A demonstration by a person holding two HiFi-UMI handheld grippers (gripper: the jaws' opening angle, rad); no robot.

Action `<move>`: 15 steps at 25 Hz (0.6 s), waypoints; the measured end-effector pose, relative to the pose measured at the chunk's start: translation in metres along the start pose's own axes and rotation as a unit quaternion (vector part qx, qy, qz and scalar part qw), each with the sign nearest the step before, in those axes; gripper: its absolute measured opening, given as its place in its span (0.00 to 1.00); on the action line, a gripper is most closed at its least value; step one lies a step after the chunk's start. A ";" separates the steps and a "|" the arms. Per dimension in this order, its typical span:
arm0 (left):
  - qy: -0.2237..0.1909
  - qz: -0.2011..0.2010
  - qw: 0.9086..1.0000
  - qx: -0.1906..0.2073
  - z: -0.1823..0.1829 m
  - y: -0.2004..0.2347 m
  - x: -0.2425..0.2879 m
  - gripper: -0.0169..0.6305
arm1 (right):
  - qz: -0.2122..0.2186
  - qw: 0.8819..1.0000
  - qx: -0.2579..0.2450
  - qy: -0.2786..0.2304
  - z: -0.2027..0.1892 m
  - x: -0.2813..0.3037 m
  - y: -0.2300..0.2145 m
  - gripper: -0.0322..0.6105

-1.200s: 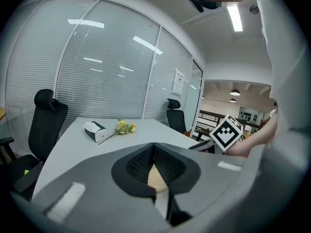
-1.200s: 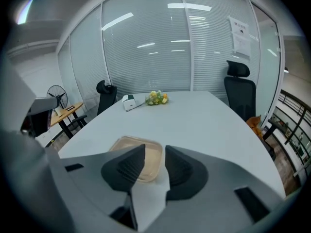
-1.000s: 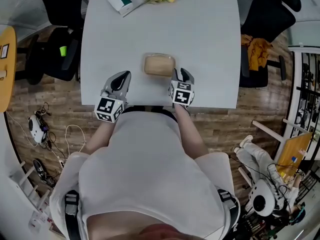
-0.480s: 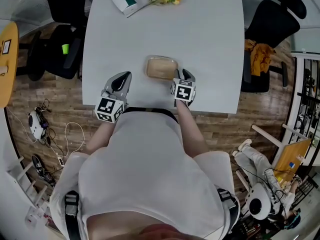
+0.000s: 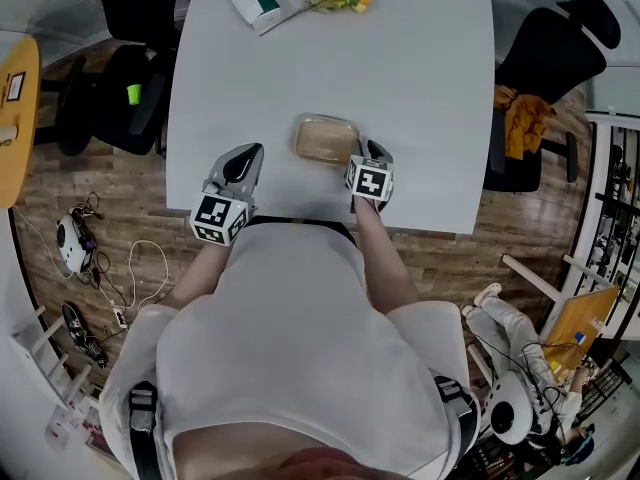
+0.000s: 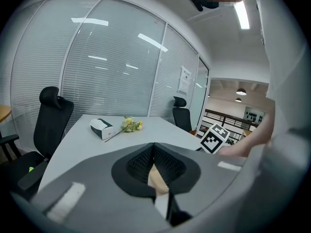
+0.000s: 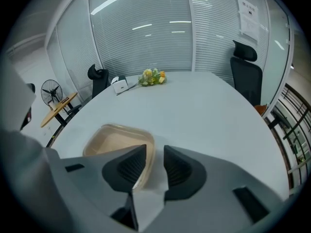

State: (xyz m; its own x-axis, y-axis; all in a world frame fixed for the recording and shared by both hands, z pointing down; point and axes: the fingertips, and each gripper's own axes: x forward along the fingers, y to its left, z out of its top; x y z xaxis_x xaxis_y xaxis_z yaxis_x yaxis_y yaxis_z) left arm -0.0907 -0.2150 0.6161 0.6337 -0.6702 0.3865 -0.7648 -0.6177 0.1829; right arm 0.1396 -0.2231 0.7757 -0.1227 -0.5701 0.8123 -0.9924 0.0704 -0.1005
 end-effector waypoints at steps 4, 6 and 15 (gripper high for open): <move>0.000 0.006 1.000 -0.008 0.000 0.005 0.001 0.04 | -0.001 1.000 0.002 0.005 -0.001 0.003 -0.002 0.23; 0.000 0.009 1.000 0.000 0.000 0.006 0.001 0.04 | 0.001 1.000 0.002 0.007 -0.003 0.004 -0.002 0.23; 0.001 0.007 1.000 -0.001 0.000 0.004 0.001 0.04 | 0.004 1.000 0.004 0.015 -0.006 0.007 -0.003 0.21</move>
State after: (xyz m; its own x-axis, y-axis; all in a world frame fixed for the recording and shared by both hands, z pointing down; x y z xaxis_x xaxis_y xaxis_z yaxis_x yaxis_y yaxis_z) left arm -0.0934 -0.2181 0.6177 0.6226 -0.6778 0.3912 -0.7738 -0.6076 0.1787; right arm 0.1419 -0.2230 0.7853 -0.1314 -0.5450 0.8281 -0.9913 0.0693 -0.1116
